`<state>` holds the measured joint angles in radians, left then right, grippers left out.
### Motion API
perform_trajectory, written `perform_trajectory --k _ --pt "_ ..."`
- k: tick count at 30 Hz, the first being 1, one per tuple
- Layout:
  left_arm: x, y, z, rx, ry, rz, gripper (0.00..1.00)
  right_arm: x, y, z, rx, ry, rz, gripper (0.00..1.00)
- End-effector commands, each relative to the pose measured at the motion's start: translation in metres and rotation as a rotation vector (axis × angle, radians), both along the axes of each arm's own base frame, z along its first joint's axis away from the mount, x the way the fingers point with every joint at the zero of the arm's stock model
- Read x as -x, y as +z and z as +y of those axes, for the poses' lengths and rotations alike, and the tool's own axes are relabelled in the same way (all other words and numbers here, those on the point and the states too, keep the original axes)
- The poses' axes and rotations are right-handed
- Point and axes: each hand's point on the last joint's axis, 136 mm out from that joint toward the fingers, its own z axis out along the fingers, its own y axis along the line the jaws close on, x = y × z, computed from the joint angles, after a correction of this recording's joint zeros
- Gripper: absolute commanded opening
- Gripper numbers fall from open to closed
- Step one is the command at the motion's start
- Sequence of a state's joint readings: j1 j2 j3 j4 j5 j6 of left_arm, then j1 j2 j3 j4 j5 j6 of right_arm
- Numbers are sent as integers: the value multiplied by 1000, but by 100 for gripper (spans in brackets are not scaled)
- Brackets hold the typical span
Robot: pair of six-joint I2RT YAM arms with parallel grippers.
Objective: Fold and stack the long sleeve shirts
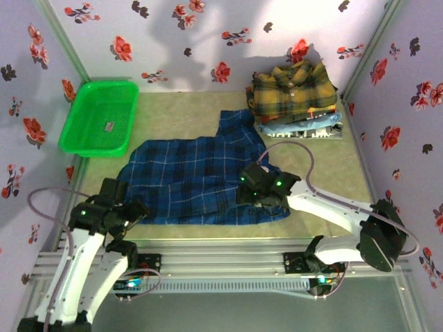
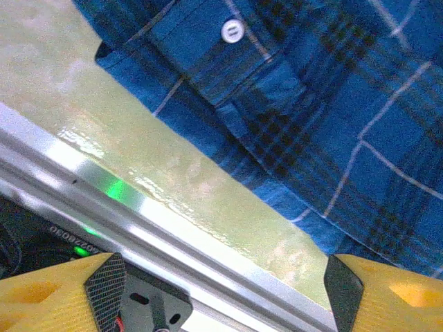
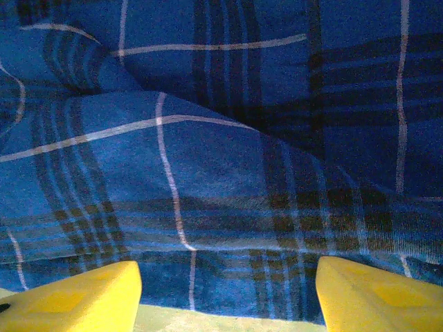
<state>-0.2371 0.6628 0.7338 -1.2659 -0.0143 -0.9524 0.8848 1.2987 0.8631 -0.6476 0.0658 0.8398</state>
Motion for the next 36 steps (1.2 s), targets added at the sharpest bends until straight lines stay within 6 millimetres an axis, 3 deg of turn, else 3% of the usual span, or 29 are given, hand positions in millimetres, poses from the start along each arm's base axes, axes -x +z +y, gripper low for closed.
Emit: perform_trajectory --k 1,6,15,18,22,31,36 --pt "-10 -5 8 -57 48 45 79 -3 0 10 -16 83 14 69" --pt "-29 -13 16 -92 114 57 79 -6 1 12 -36 108 16 69" --pt "-52 -55 19 -65 195 141 76 -11 -1 -5 -56 85 28 70" --pt "-52 -64 25 -66 223 142 67 -15 -1 -14 -60 48 31 70" --pt "-58 -76 25 -45 237 113 56 -18 4 -12 -101 28 20 70" --pt "-52 -92 24 -29 237 107 19 -19 -15 -23 -61 -70 86 69" --pt "-46 -97 28 -30 251 111 16 -23 -28 -36 -2 -128 103 65"
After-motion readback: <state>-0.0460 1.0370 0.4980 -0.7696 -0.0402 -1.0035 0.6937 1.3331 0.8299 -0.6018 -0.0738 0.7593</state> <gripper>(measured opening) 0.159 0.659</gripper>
